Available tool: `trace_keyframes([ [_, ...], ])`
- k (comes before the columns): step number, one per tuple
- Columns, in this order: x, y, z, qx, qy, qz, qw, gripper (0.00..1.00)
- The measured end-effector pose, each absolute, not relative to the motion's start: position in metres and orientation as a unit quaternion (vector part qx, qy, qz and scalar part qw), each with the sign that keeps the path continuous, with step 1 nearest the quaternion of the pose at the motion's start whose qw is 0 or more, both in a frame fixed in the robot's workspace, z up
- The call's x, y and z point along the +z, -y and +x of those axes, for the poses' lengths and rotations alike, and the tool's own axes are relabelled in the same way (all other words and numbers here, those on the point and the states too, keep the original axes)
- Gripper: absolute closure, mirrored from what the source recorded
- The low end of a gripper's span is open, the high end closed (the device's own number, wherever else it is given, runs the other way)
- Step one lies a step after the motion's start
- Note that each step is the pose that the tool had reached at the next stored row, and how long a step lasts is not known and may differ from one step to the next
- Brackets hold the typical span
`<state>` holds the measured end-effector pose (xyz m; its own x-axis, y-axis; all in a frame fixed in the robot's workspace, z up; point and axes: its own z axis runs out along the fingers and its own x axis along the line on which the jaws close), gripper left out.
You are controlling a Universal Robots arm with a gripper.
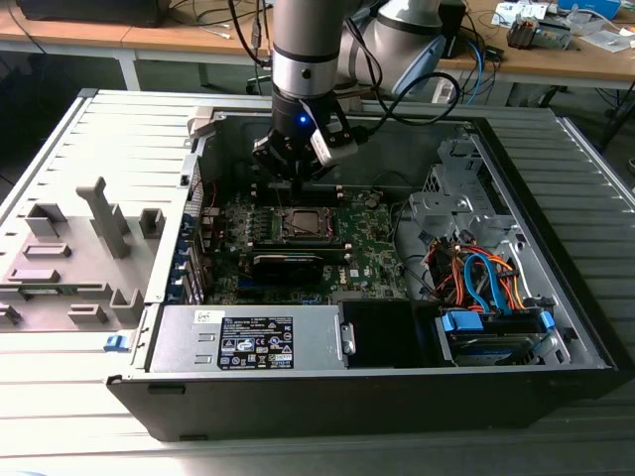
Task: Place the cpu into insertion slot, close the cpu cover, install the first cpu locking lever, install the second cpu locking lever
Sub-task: 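Install the second cpu locking lever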
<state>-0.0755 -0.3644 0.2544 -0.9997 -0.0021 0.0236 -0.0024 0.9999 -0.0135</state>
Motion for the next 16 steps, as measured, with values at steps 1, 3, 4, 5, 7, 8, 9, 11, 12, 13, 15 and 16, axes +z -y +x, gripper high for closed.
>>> trace_keyframes([
  [1, 0.2544, 0.3644, -0.0757, 0.007, 1.0, 0.001, 0.012, 0.89],
  [3, 0.2544, 0.3644, -0.076, 0.007, 1.0, 0.001, 0.012, 0.89],
  [4, 0.2544, 0.3644, -0.0762, 0.007, 1.0, 0.001, 0.012, 0.89],
  [5, 0.2544, 0.3644, -0.0764, 0.007, 1.0, 0.001, 0.012, 0.89],
  [7, 0.2544, 0.3644, -0.0766, 0.007, 1.0, 0.001, 0.012, 0.89],
  [8, 0.2544, 0.3644, -0.0768, 0.007, 1.0, 0.001, 0.012, 0.89],
  [9, 0.2544, 0.3644, -0.077, 0.007, 1.0, 0.001, 0.012, 0.89],
  [11, 0.2544, 0.3644, -0.0774, 0.007, 1.0, 0.001, 0.012, 0.89],
  [12, 0.2544, 0.3644, -0.0776, 0.007, 1.0, 0.001, 0.012, 0.89],
  [13, 0.2543, 0.3644, -0.0778, 0.007, 1.0, 0.001, 0.012, 0.89],
  [15, 0.2544, 0.3644, -0.0785, 0.007, 1.0, 0.001, 0.012, 0.89],
  [16, 0.2544, 0.3644, -0.0789, 0.007, 1.0, 0.001, 0.012, 0.89],
])
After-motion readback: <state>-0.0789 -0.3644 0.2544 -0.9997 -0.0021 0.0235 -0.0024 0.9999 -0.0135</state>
